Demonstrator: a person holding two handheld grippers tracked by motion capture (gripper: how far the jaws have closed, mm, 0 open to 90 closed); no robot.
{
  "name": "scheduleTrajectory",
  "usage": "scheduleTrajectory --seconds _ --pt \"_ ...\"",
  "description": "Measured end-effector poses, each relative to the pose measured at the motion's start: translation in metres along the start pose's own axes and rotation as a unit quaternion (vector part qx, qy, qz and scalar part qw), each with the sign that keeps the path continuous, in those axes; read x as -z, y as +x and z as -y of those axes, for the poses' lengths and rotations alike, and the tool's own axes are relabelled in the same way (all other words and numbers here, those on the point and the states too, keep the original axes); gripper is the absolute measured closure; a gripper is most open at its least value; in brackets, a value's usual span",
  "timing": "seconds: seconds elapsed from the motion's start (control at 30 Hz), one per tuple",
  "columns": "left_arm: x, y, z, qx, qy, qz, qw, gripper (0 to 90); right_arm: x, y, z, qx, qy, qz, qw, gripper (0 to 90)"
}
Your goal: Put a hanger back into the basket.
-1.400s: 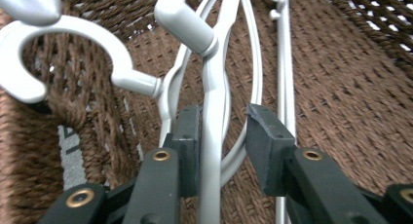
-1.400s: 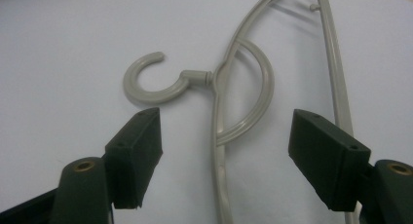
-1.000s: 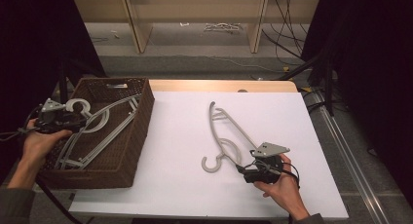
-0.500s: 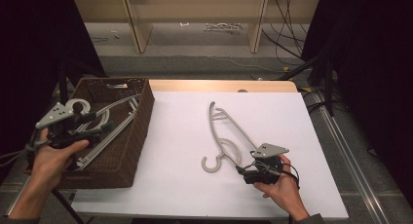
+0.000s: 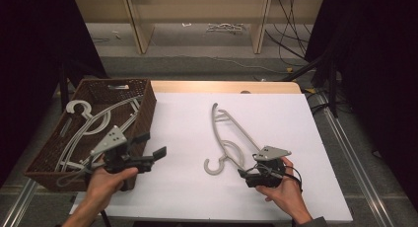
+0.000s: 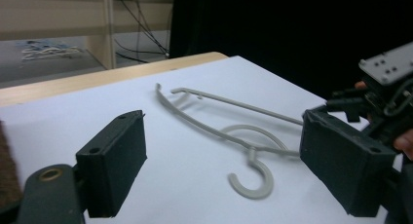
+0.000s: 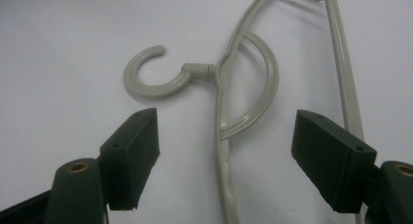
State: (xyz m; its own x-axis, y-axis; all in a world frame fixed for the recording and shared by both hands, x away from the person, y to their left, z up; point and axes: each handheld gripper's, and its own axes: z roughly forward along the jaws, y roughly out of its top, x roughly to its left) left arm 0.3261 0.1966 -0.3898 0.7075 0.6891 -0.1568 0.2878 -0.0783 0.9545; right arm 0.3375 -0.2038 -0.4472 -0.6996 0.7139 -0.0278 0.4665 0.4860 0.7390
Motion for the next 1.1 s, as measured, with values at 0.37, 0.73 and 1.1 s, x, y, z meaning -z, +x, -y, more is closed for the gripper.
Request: scheduleTrajectory --seconds 0.37,0.73,1.1 --pt "-0.016 -0.013 0.038 -0.063 0.024 0.001 0.9977 16.7 -0.004 0.002 0.002 0.007 0.013 -0.004 0.9999 22.7" --pt "-0.020 -0.017 0.050 -0.053 0.030 0.009 0.9981 16.5 -0.018 0.003 0.007 0.022 0.061 -0.004 0.9979 20.1" --pt "-0.022 -0.016 0.050 -0.061 0.033 0.002 0.9976 16.4 -0.037 -0.001 0.001 0.033 0.107 -0.014 0.9937 40.1"
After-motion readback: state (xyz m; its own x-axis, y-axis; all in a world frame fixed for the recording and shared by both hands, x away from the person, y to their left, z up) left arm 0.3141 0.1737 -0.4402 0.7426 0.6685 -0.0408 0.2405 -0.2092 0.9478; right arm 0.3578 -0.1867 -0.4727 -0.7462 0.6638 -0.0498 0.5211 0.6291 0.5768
